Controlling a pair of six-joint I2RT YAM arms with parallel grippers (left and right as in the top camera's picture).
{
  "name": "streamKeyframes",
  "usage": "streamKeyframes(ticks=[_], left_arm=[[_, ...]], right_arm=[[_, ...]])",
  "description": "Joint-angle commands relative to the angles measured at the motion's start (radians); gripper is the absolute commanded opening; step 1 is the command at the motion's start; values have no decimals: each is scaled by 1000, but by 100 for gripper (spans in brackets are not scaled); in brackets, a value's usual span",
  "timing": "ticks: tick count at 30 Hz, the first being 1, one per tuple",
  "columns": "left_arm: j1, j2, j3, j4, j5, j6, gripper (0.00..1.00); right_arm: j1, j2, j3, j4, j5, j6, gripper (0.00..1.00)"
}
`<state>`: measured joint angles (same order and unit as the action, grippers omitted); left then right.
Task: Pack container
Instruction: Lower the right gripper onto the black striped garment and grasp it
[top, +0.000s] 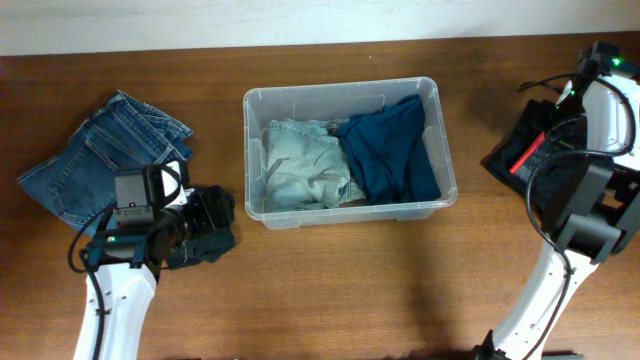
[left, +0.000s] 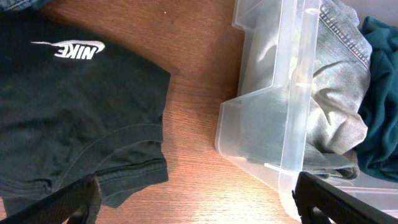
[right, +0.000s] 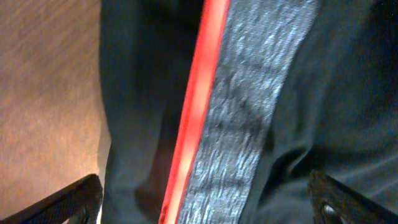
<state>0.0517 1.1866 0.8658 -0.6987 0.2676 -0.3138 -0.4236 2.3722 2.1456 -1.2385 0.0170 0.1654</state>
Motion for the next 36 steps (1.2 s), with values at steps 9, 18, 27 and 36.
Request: streamKeyframes(ticks=[9, 18, 27, 36], left_arm=[[-3, -2, 4, 1, -6, 16, 100], [-3, -2, 4, 1, -6, 16, 99], [-3, -2, 4, 1, -6, 16, 99], [-3, -1, 4, 1, -6, 16, 99]], right_arm=[[-15, -9, -117, 129, 24, 57, 99], [-16, -8, -255, 235, 17, 88, 99], [-17, -8, -295, 257, 16, 87, 92], [-17, -8, -295, 241, -18, 68, 65]])
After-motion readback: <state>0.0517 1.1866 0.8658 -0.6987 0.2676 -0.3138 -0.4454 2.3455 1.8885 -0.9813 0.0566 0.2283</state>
